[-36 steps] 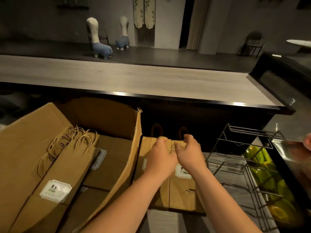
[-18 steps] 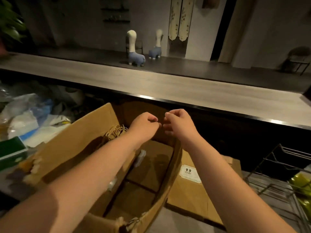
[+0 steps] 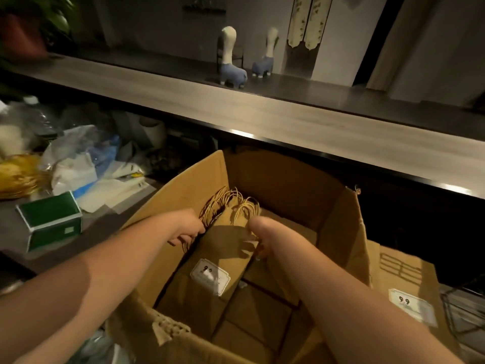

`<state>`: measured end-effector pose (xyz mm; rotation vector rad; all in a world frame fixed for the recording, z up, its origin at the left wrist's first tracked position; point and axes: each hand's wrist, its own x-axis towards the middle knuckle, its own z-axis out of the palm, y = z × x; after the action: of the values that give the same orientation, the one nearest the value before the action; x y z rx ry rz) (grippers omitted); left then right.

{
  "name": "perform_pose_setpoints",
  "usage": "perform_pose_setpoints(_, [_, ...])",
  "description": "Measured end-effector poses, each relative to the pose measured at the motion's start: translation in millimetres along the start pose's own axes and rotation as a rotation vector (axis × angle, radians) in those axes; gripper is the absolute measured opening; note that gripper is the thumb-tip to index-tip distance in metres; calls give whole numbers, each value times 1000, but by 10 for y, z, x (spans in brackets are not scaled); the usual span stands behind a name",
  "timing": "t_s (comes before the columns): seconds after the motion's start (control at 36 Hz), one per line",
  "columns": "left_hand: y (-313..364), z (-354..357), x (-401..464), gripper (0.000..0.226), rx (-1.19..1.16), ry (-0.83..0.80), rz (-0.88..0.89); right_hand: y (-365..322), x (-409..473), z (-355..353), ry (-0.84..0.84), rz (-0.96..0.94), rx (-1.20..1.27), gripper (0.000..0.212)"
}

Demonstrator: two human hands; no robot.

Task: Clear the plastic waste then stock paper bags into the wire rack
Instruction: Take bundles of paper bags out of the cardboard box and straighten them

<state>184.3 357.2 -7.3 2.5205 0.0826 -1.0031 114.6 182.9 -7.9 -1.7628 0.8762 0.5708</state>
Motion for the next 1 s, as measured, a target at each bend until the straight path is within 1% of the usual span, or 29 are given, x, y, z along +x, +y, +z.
perform_pose_setpoints(0.11, [-34,100,125,19,135,-73,-22,186,166,25,-5,82,-62,43])
perform_pose_setpoints(0.19, [-15,122,179,21,159,-63,0,240,227,26,-9,102,-17,37])
perform_pose_setpoints(0.33, [7,158,219,37,227,-77,-2,278,266,128,-31,114,-29,37])
perform_pose_setpoints(0.39, [9,159,233,36,231,-91,0,294,275,132,-39,113,-8,34])
perform_pose_setpoints(0.56, [11,165,269,31,227,-121,-3,300,280,159,-91,121,30,35])
perform_pose_setpoints(0.72, [8,148,240,26,240,-134,0,295,279,188,-106,104,28,37])
perform_pose_setpoints(0.78, [6,141,238,27,232,-134,-1,291,259,173,-106,94,31,32])
perform_pose_setpoints(0.86, [4,115,238,32,189,-109,8,270,217,140,-108,59,63,20])
perform_pose_setpoints(0.94, [1,80,230,36,59,-119,49,201,92,97,-100,0,111,6])
perform_pose_setpoints(1.0, [-3,58,217,35,-32,-105,88,158,42,37,-113,-52,186,5])
